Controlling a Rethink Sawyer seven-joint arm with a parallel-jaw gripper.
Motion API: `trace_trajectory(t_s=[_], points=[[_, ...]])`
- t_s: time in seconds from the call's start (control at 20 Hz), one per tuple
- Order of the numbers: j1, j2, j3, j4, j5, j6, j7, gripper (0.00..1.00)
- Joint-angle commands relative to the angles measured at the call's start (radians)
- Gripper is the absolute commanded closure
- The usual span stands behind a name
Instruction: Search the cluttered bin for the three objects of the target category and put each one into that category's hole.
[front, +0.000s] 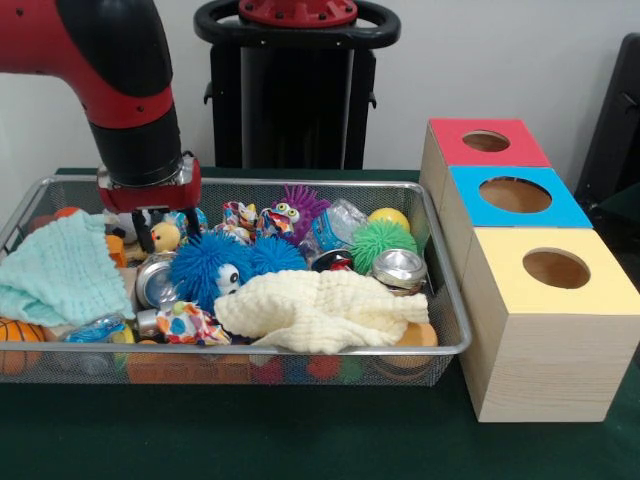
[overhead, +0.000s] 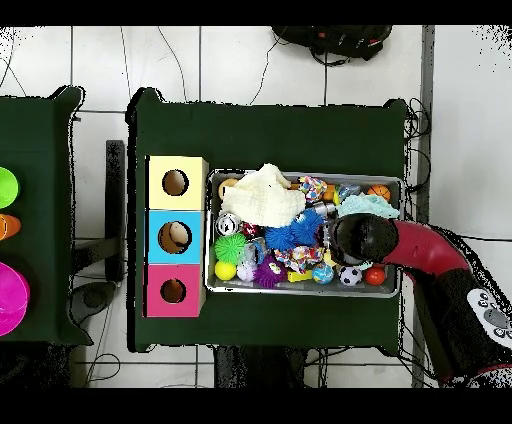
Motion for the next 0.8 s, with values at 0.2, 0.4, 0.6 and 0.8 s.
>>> trace_trajectory(t_s=[0.2,0.4,0.6,0.8], points=[[-0.025,0.034,0.036,0.092,-0.052,-0.004,-0.075,0.0],[-0.041,0.037,0.047,0.088,-0.052,0.017,-0.104,0.0],[-0.058,0.034,0.056,0.086,-0.049,0.033,-0.124,0.0],[-0.069,0.018,0.059,0.098,-0.043,0.043,-0.123,0.0]])
